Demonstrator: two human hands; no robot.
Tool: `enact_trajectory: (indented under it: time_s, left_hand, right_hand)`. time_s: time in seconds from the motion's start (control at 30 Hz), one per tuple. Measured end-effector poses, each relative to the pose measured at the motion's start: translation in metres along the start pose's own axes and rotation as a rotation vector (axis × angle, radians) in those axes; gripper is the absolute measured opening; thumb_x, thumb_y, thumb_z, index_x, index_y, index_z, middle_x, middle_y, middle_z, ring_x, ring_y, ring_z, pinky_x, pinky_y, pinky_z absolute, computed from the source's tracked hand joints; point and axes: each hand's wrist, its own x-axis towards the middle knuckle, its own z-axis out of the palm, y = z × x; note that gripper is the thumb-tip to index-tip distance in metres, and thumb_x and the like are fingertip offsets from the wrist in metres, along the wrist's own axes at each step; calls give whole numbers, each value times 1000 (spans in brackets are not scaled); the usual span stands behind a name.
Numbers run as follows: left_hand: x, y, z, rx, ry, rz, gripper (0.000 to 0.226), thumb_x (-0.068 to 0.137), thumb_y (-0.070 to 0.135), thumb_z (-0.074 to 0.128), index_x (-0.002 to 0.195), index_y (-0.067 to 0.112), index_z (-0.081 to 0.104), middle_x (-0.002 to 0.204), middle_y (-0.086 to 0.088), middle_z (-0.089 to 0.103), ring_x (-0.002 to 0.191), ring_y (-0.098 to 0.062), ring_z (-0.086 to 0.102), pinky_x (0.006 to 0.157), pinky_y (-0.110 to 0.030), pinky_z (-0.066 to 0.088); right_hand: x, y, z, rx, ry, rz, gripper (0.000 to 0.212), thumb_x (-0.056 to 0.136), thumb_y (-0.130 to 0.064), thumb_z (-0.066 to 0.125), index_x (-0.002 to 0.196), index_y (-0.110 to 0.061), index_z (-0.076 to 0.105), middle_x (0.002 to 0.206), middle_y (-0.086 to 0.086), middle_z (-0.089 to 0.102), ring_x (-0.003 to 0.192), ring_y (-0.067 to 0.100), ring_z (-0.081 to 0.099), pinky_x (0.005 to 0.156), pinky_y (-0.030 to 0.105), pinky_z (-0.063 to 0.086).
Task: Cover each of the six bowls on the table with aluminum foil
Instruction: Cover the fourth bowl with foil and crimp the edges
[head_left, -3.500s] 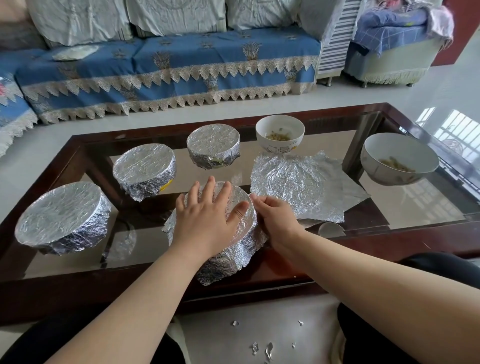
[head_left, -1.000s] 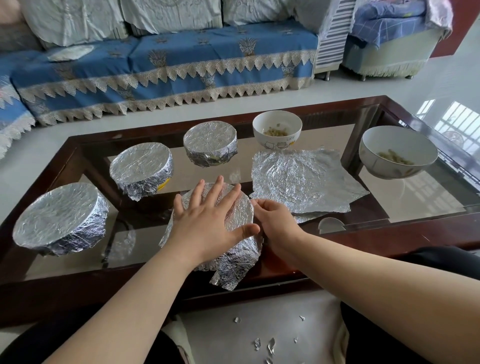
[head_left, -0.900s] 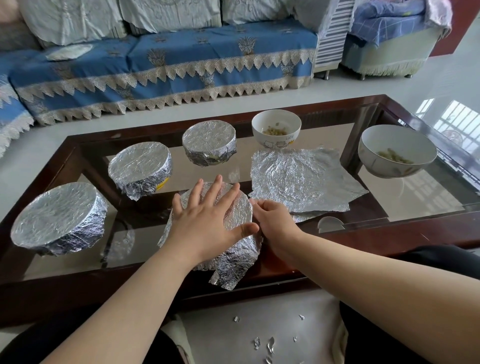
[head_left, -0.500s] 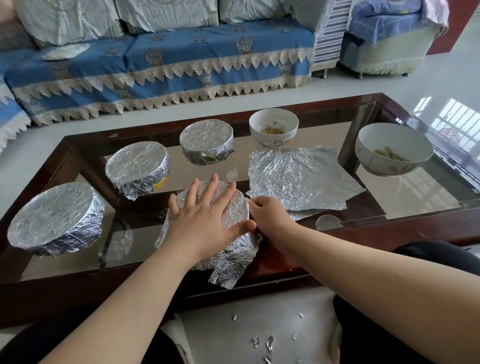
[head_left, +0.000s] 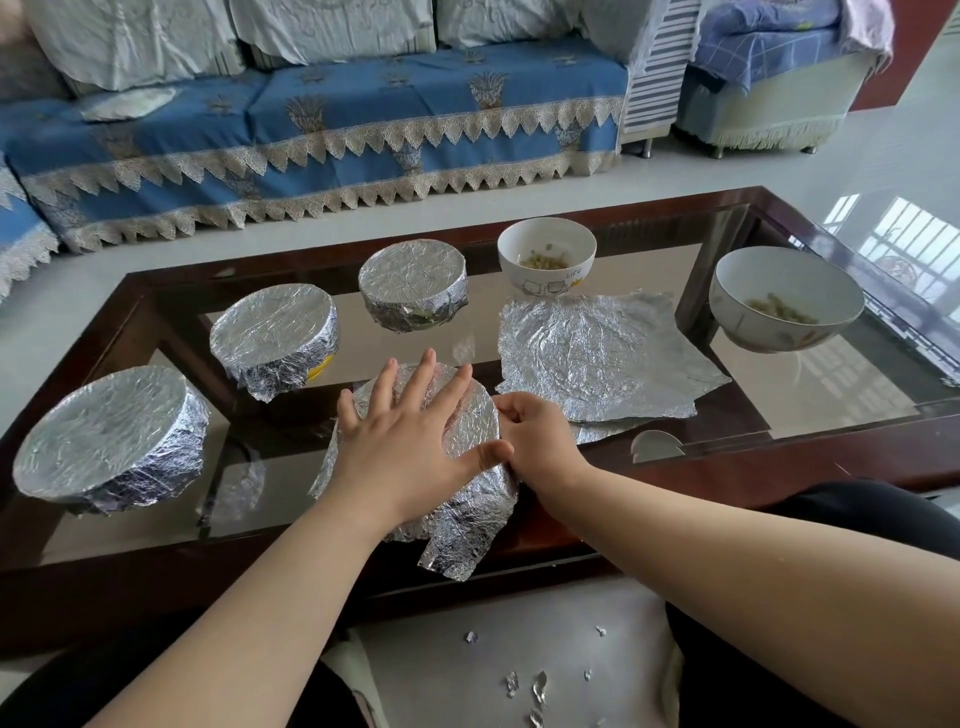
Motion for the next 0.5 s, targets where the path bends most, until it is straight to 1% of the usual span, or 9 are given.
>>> enact_trajectory:
  time_s: [0.03, 0.1, 0.13, 0.2, 0.23, 0.3, 0.4, 0.47, 0.5]
  left_hand:
    - [0, 0, 0, -3, -1, -1, 105, 58, 100, -4, 151, 53, -14, 163, 12, -22, 152, -24, -18, 117, -64, -2]
    - [0, 1, -1, -5, -7, -5, 102, 61, 99, 0, 151, 52, -14, 164, 11, -22, 152, -24, -18, 117, -65, -3]
    - [0, 1, -1, -6, -11, -8, 101, 62, 97, 2, 152, 52, -13, 163, 11, -22, 152, -24, -18, 117, -65, -3]
    - [0, 3, -2, -5, -10, -20, 102, 62, 96, 3, 152, 51, -12, 164, 10, -21, 152, -25, -17, 117, -65, -2]
    - [0, 3, -3, -4, -6, -32, 103, 62, 96, 3, 153, 50, -12, 164, 10, -20, 152, -26, -16, 117, -65, -1]
    - [0, 5, -3, -3, 2, -68, 104, 61, 96, 1, 153, 49, -10, 165, 8, -18, 152, -27, -14, 117, -65, 1]
    - [2, 10, -3, -32, 9, -138, 104, 63, 96, 3, 154, 47, -8, 166, 6, -15, 152, -29, -12, 116, -67, 4]
    - [4, 13, -4, -52, 9, -177, 100, 68, 94, 5, 155, 46, -7, 166, 5, -15, 152, -30, -12, 115, -68, 3]
    - [4, 14, -4, -61, 7, -190, 99, 68, 93, 3, 155, 46, -6, 166, 5, -15, 152, -31, -12, 115, -69, 2]
  right_hand:
    - [-1, 0, 0, -3, 0, 2, 19, 95, -12, 53, 106, -12, 68, 73, -14, 57, 68, 3, 51, 73, 27, 42]
    - [-2, 1, -1, 20, 14, 6, 19, 94, -15, 55, 106, -13, 69, 82, -7, 67, 75, 10, 59, 76, 30, 47]
    - [-2, 1, -1, 34, 19, 7, 18, 94, -17, 57, 107, -14, 69, 87, -2, 70, 73, 12, 61, 74, 33, 49]
    - [-3, 4, -2, 42, 6, 11, 16, 94, -23, 58, 107, -19, 66, 88, 1, 71, 58, 10, 59, 64, 35, 48]
    - [-3, 5, -3, 36, -4, 5, 14, 95, -26, 57, 106, -22, 63, 86, 1, 69, 52, 8, 56, 61, 34, 45]
    - [-5, 6, -5, 38, -9, -26, 8, 96, -29, 54, 99, -23, 59, 77, 0, 64, 53, 12, 52, 62, 33, 41]
    - [-9, 2, -9, 17, -37, -75, 23, 99, -35, 48, 85, -18, 56, 64, -2, 53, 58, 18, 49, 63, 37, 40]
    - [-12, -3, -12, -18, -75, -92, 33, 100, -40, 45, 76, -17, 51, 60, -5, 48, 56, 15, 45, 62, 34, 38]
    - [-14, -5, -13, -26, -83, -100, 34, 99, -42, 45, 75, -18, 50, 59, -6, 46, 55, 12, 43, 59, 31, 37]
